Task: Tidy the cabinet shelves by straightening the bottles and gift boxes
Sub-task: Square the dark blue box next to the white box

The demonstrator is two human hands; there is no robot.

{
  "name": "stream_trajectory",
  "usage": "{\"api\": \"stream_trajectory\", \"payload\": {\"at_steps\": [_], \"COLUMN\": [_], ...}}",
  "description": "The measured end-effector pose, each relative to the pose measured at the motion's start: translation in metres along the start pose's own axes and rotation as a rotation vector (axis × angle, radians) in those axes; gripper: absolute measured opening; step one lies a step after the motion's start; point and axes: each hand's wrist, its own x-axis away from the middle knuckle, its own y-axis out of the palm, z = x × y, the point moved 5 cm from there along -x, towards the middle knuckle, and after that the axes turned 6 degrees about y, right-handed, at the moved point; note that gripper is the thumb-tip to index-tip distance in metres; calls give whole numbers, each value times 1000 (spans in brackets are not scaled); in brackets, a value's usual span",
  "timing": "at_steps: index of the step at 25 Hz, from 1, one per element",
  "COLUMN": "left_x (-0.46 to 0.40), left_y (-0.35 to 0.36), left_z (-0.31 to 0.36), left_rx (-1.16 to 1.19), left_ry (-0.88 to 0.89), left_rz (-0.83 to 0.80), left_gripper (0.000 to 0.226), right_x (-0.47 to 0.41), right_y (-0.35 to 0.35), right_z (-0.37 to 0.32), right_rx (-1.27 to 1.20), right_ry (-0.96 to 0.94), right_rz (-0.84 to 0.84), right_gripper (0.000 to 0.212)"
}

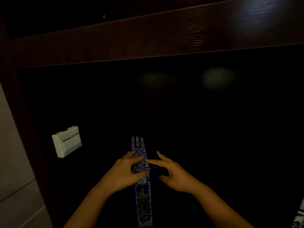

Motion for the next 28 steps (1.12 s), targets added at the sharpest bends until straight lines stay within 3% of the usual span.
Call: {"api": "stream_trajectory", "payload": {"at_steps": [3, 7, 9, 11, 13, 15, 17, 21, 26, 28], "left_x": [4, 6, 4, -7, -27, -48, -64, -67, -48, -39], "left_y": [23, 65, 69, 47, 16, 5, 17, 46, 81, 90], "left_z": [27, 75, 84, 72, 38, 2, -13, 6, 74, 101], "left_rx": [-70, -61, 52, 79, -119, -470, -603, -501, -457, -465], "left_ry": [65, 287, 378, 432, 413, 276, 233, 373, 317, 435], "left_rz": [-29, -133, -212, -147, 1, -83, -188, -34, 169, 238], "left_gripper": [78, 87, 79, 70, 81, 105, 113, 99, 90, 79], "right_x": [13, 36, 47, 54, 56, 56, 56, 64, 105, 121], "right_y": [-26, -82, -105, -106, -72, -27, -14, -38, -87, -104], "right_z": [24, 42, 37, 24, -1, -18, -28, -10, 40, 48], "right_rx": [86, 170, 145, 263, 482, 687, 802, 676, 572, 519], "right_ry": [37, 135, 224, 247, 245, 224, 216, 207, 170, 208], "right_rz": [22, 67, 194, 372, 389, 316, 306, 337, 338, 400], "right_gripper": [76, 68, 59, 42, 66, 80, 75, 59, 54, 54]}}
